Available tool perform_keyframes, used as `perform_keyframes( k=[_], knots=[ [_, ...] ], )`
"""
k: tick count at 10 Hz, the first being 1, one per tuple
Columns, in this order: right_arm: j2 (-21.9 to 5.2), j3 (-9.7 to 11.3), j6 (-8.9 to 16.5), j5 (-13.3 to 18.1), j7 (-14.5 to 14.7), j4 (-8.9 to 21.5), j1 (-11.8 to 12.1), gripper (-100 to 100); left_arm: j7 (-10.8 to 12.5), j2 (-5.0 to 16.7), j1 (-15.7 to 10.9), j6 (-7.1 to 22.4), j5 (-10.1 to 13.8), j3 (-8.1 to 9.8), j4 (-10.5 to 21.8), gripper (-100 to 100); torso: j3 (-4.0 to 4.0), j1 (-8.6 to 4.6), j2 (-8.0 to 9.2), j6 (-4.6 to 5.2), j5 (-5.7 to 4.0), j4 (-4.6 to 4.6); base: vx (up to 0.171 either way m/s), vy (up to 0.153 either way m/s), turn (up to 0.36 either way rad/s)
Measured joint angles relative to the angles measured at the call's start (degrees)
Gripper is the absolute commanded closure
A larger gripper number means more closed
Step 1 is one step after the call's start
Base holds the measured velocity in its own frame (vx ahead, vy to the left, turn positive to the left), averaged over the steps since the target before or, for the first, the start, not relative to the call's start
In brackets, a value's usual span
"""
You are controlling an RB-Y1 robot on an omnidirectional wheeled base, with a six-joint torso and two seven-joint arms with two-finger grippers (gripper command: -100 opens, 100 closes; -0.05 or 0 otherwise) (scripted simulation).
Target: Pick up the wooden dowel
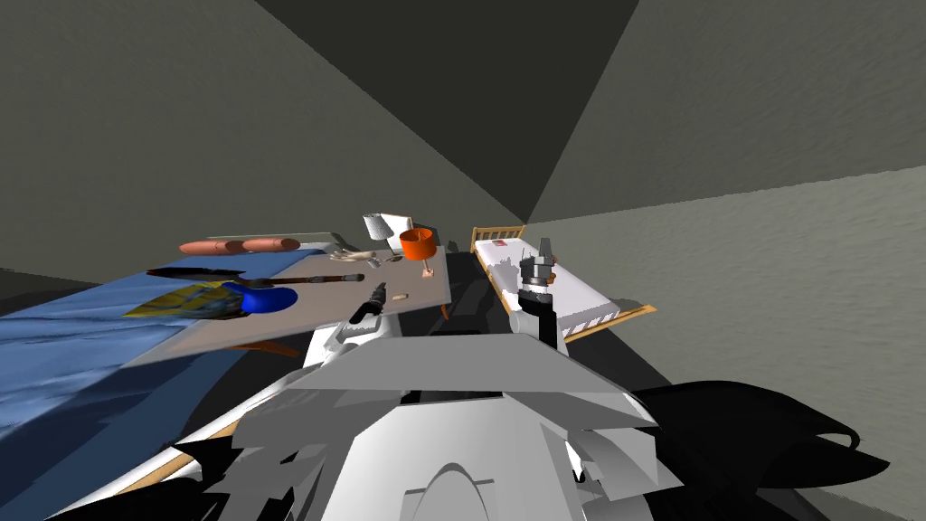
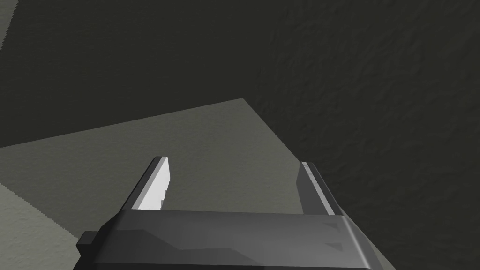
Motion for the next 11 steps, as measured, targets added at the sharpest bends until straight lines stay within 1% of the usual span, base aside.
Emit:
perform_keyframes(
  k=[4, 5, 6, 8, 9, 11],
  knots=[
    [0.0, 0.0, 0.0, 0.0, 0.0, 0.0, 0.0, 0, 0.9, 0.3, -2.7, 1.9, 0.4, 0.65, 6.0, -100, 0.0, 0.01, -0.01, 0.0, 0.0, 0.0, -0.006, 0.033, -0.09],
    [0.0, 0.0, 0.0, 0.0, 0.0, 0.0, 0.0, 0, 1.2, 0.4, -3.9, 2.3, 0.6, 0.81, 7.9, -100, -0.01, 0.01, -0.03, 0.03, 0.0, 0.0, -0.008, 0.037, -0.066],
    [0.0, 0.0, 0.0, 0.0, 0.0, 0.0, 0.0, 0, 1.4, 0.4, -4.4, 2.3, 0.7, 0.88, 9.4, -100, -0.01, 0.02, -0.01, -0.01, 0.0, 0.0, -0.016, 0.049, -0.097],
    [0.0, 0.0, 0.0, 0.0, 0.0, 0.0, 0.0, 0, 1.9, 0.2, -5.4, 3.4, 0.7, 1.24, 11.6, -100, 0.01, 0.05, 0.01, 0.0, 0.01, 0.0, -0.013, 0.047, -0.106],
    [0.0, 0.0, 0.0, 0.0, 0.0, 0.0, 0.0, 0, 2.2, 0.4, -6.6, 3.6, 0.9, 1.28, 13.5, -100, 0.01, 0.07, 0.01, 0.02, 0.01, 0.01, -0.013, 0.041, -0.072],
    [0.0, 0.0, 0.0, 0.0, 0.0, 0.0, 0.0, 0, 2.7, 0.2, -7.8, 4.4, 0.9, 1.55, 15.8, -100, 0.0, 0.05, -0.01, 0.01, 0.01, 0.0, -0.006, 0.041, -0.086]
  ],
)
